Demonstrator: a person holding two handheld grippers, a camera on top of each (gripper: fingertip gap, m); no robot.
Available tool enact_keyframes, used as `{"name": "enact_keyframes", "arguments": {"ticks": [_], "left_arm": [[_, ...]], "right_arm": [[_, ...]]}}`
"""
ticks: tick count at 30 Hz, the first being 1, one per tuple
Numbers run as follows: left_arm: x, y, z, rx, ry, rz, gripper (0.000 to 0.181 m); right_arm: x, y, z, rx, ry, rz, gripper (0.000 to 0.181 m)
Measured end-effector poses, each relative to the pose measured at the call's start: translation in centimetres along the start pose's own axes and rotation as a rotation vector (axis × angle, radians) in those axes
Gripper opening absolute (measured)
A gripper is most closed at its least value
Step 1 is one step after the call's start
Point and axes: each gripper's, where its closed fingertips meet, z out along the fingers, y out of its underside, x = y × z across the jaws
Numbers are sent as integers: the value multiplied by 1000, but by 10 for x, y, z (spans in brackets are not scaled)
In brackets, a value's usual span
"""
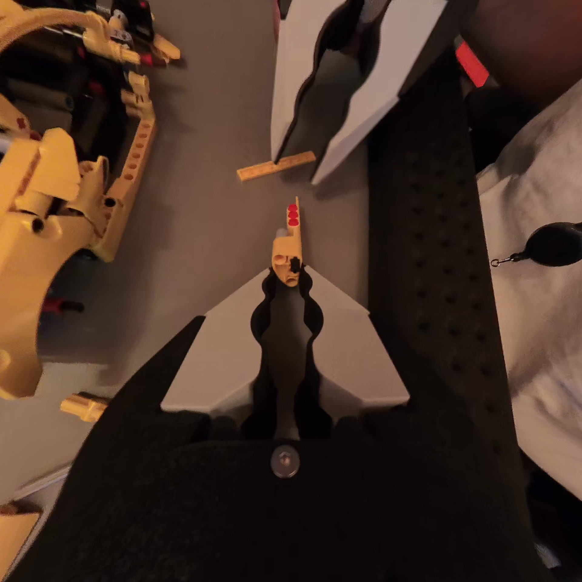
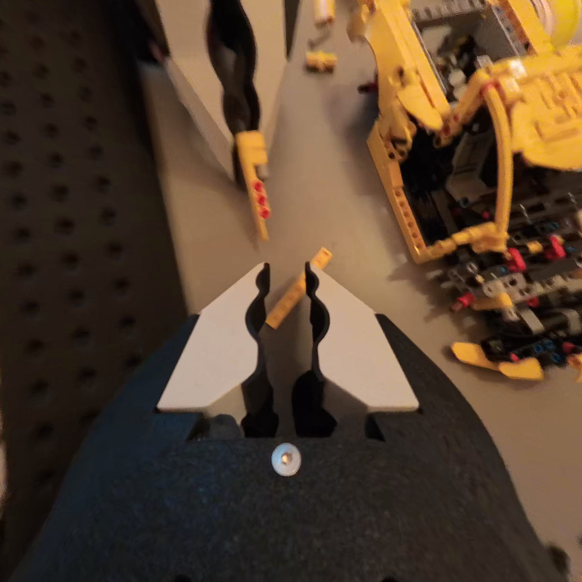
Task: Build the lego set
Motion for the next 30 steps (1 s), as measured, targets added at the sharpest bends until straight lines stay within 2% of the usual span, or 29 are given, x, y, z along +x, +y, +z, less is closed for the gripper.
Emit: {"name": "enact_keyframes", "arguments": {"ticks": [2,5,8,11,14,19,30], "left_arm": [[3,-1,0,-1,7,11,13],[5,1,2,-11,17,26,14],[6,1,2,-10,26,16,15],[8,2,-2,-9,43,11,28],[5,5,-7,-11,22,26,33],[9,1,-6,3,26,57,34],[16,0,-5,4,45,80,34]], "right_arm": [[-16,-18,3,75,-80,1,24],[-21,-30,14,103,-77,-50,21],[-23,-30,24,85,-138,-42,8],[-30,-31,24,75,-214,-18,6],[-35,-31,21,50,-263,-11,6],[-33,-26,24,5,-223,-66,10],[-36,-19,12,32,-262,1,23]]}}
